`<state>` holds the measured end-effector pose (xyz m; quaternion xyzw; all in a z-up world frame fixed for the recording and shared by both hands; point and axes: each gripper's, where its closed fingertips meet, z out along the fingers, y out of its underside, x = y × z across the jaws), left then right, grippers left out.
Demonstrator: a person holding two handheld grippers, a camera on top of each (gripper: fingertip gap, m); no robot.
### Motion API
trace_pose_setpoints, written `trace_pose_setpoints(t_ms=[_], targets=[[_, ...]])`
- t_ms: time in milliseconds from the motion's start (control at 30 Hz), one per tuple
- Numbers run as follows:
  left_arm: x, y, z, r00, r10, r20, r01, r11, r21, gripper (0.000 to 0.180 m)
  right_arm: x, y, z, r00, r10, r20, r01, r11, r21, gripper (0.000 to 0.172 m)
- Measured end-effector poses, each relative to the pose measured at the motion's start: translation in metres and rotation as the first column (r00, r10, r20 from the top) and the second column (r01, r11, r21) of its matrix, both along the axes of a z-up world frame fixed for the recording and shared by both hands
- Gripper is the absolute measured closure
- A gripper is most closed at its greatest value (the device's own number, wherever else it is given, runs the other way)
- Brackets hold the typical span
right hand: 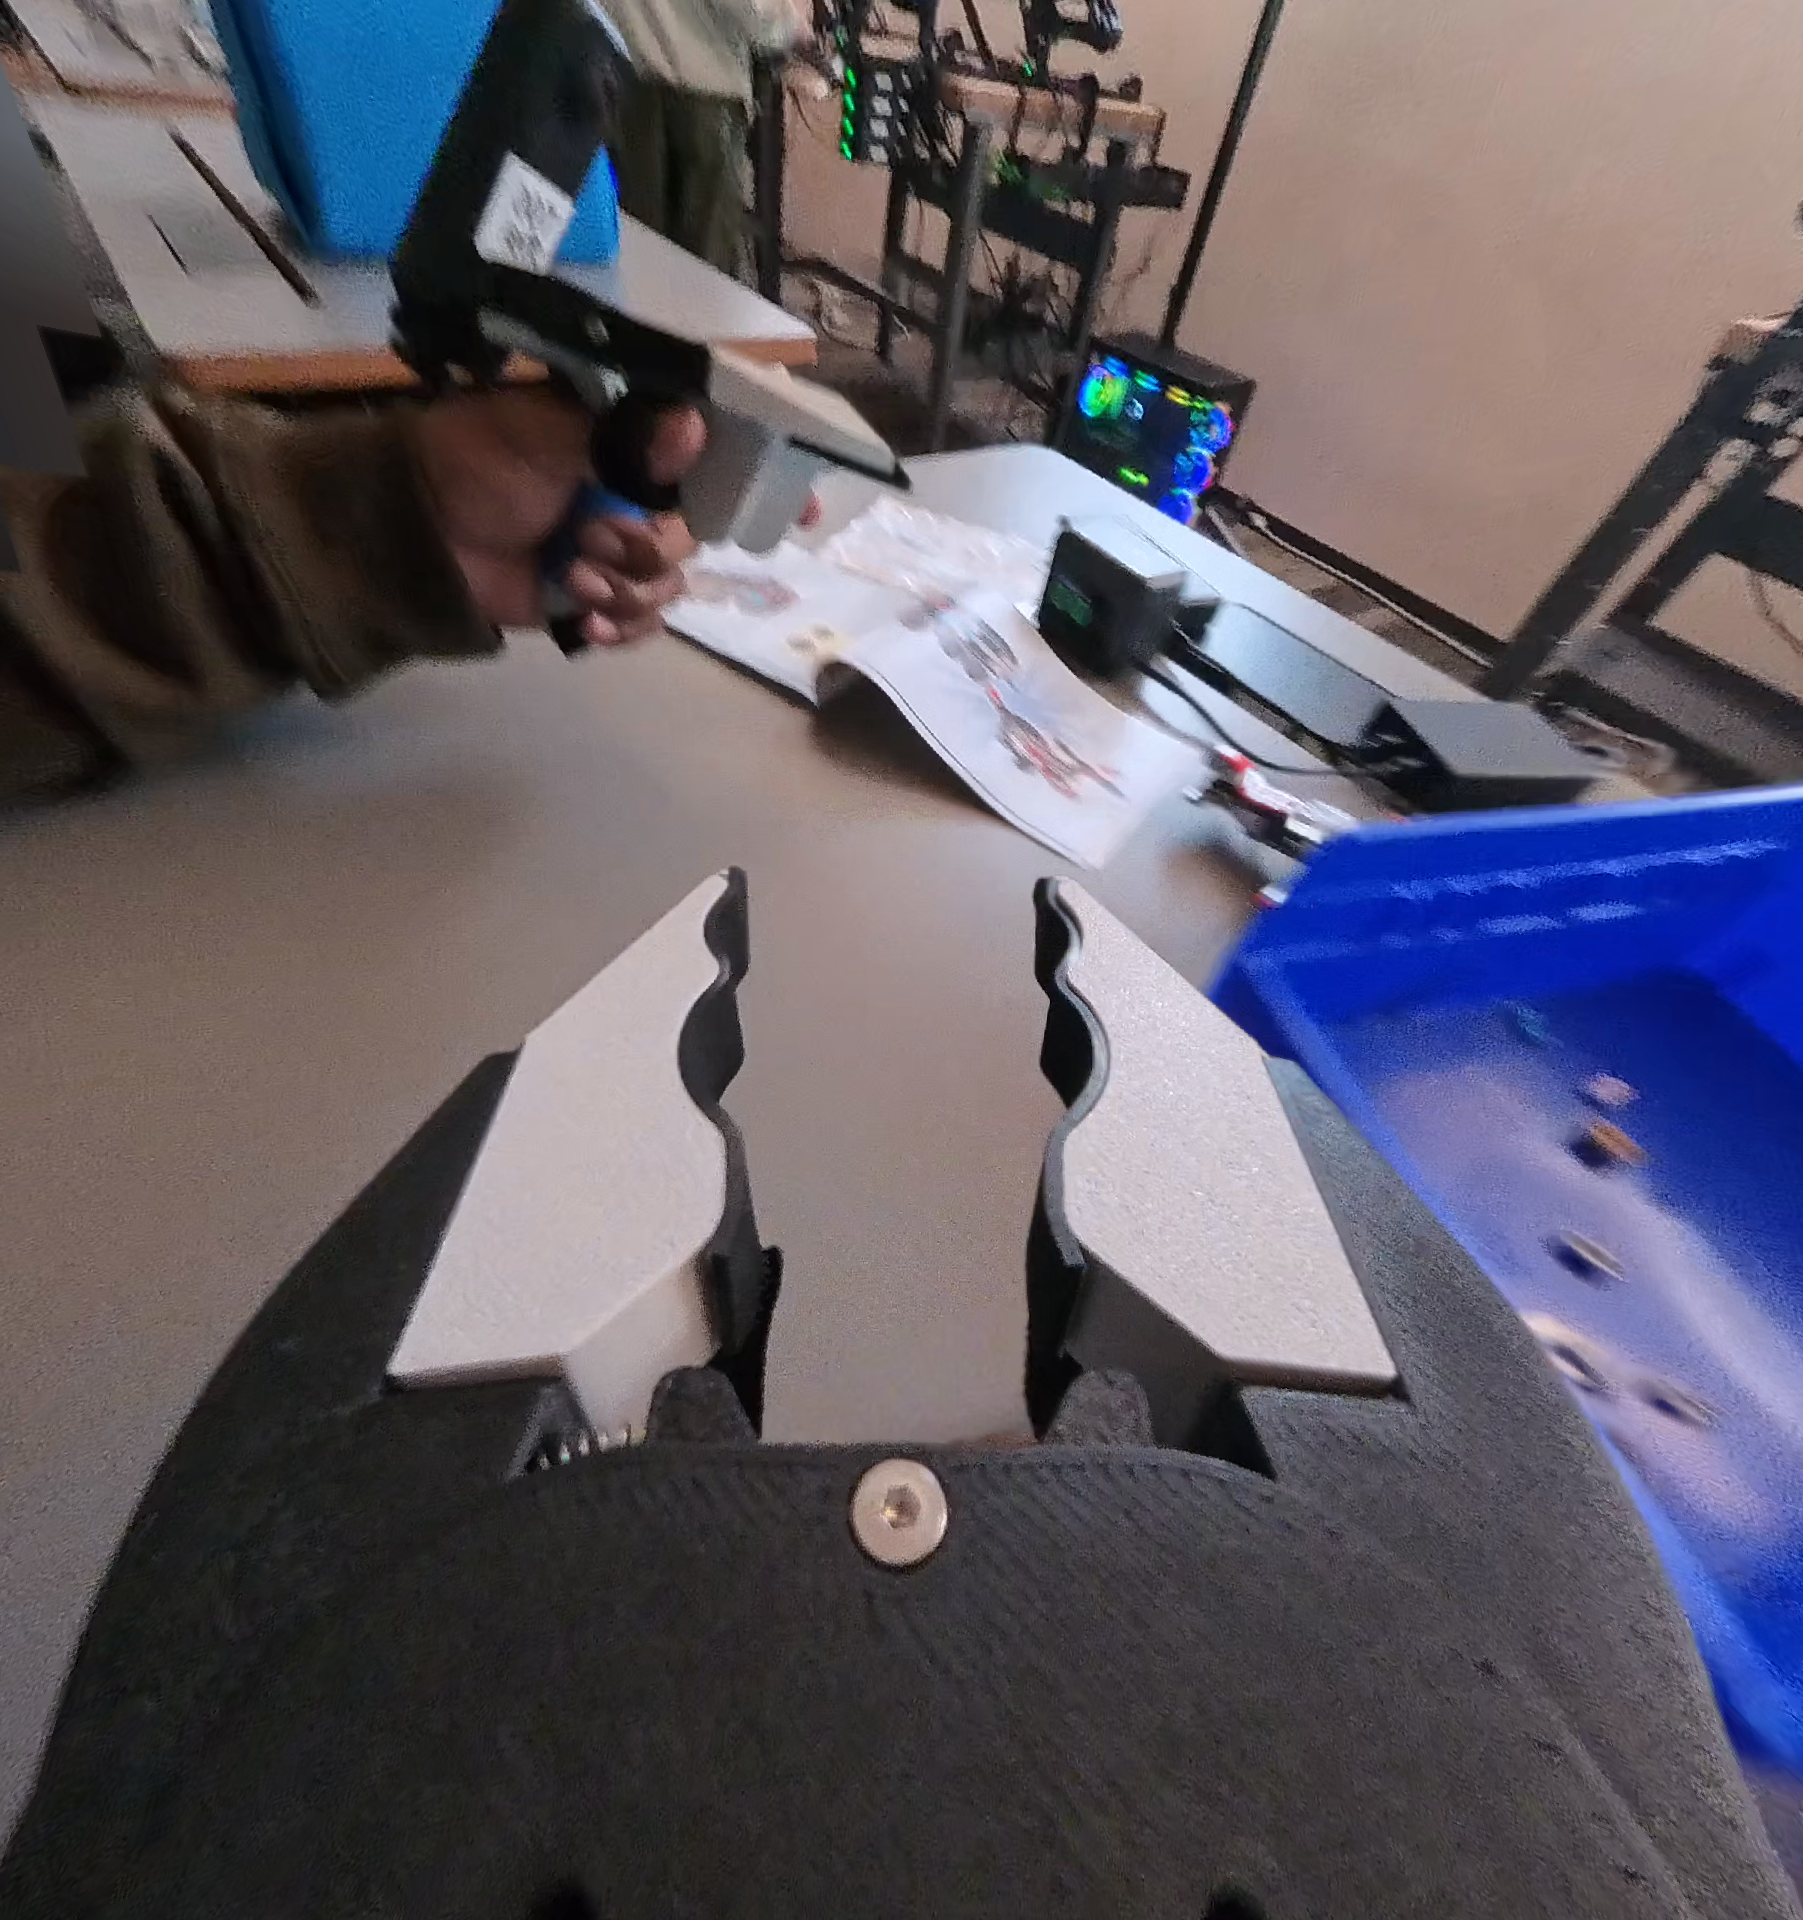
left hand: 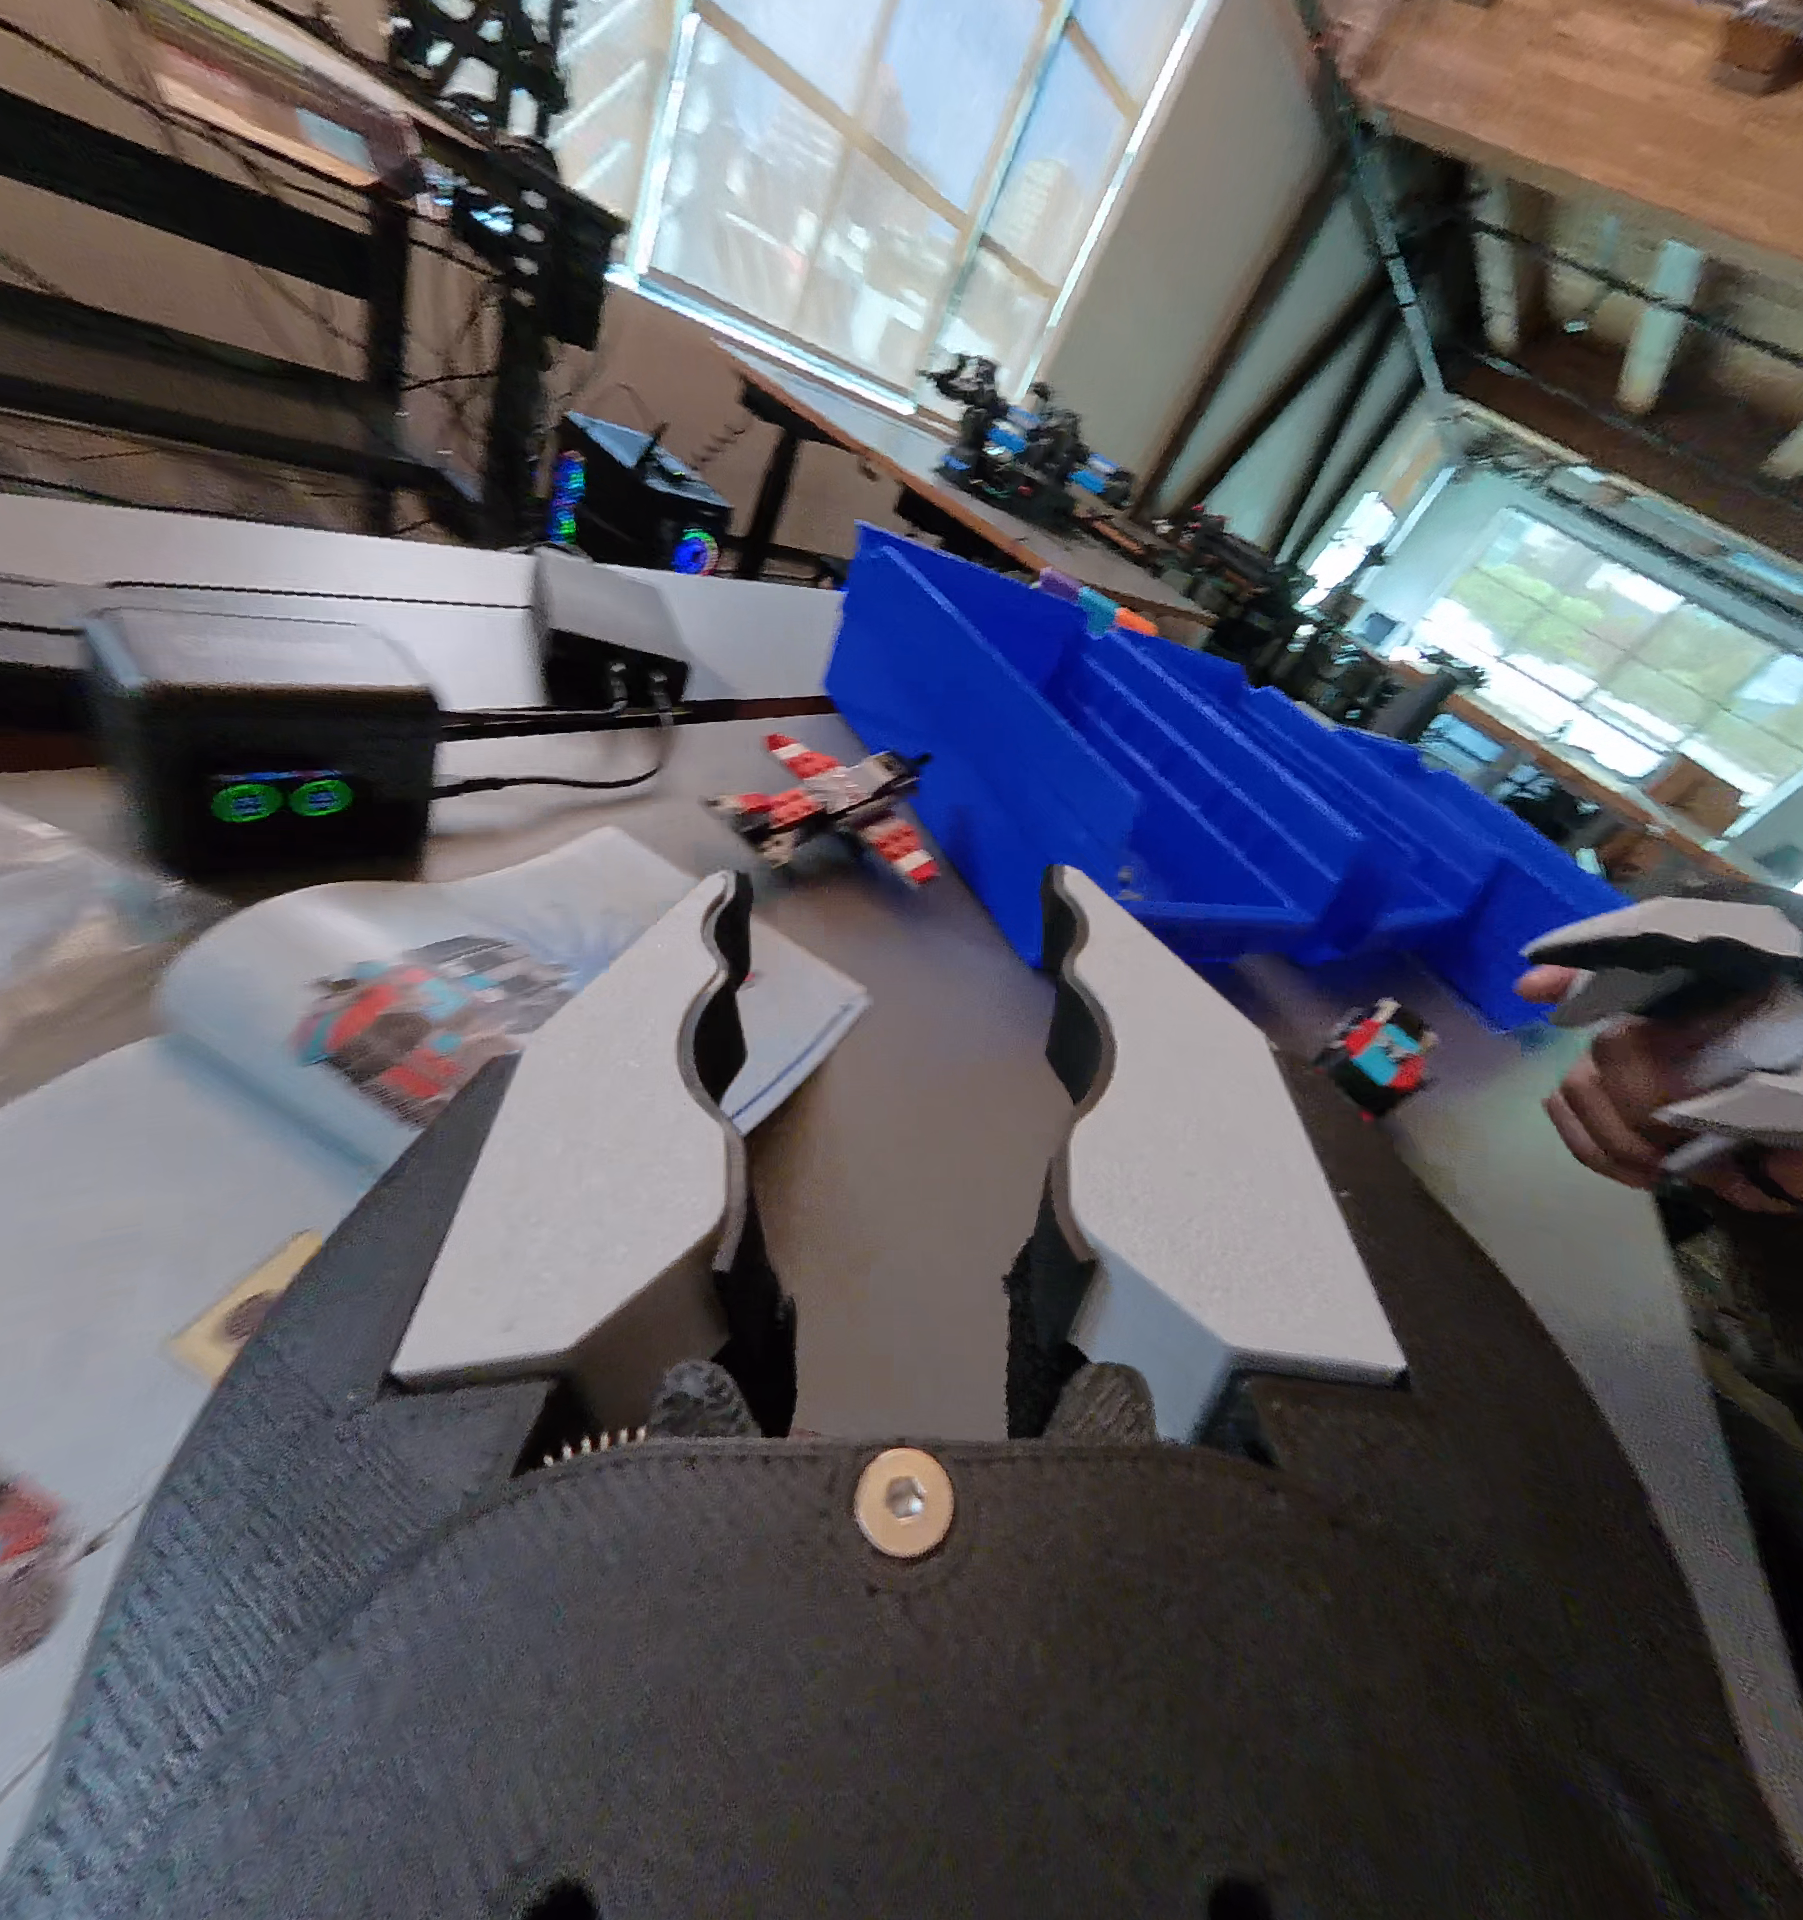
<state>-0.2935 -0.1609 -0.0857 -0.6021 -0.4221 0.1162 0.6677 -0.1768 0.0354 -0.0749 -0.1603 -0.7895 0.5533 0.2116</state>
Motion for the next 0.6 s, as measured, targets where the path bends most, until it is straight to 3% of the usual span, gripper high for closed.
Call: trace_pose_setpoints(t_ms=[100,233,400,600], targets=[[-0.005,-0.015,-0.015,0.998,0.051,0.031,-0.049,0.996,-0.069,0.121,-0.011,-0.062,-0.009,0.994,0.041,0.099,-0.031,0.994,-0.105,0.116],[-0.005,-0.018,-0.048,0.994,0.084,0.065,-0.063,0.961,-0.27,0.116,-0.047,-0.113,-0.042,0.985,0.027,0.17,-0.011,0.996,-0.094,0.113],[-0.002,-0.023,-0.07,0.993,0.097,0.063,-0.061,0.901,-0.429,0.115,-0.067,-0.128,-0.077,0.962,0.031,0.272,-0.013,0.998,-0.066,0.111],[-0.006,-0.028,-0.075,0.992,0.12,0.041,-0.086,0.875,-0.476,0.115,-0.064,-0.123,-0.074,0.963,0.049,0.266,-0.022,0.994,-0.105,0.112]])
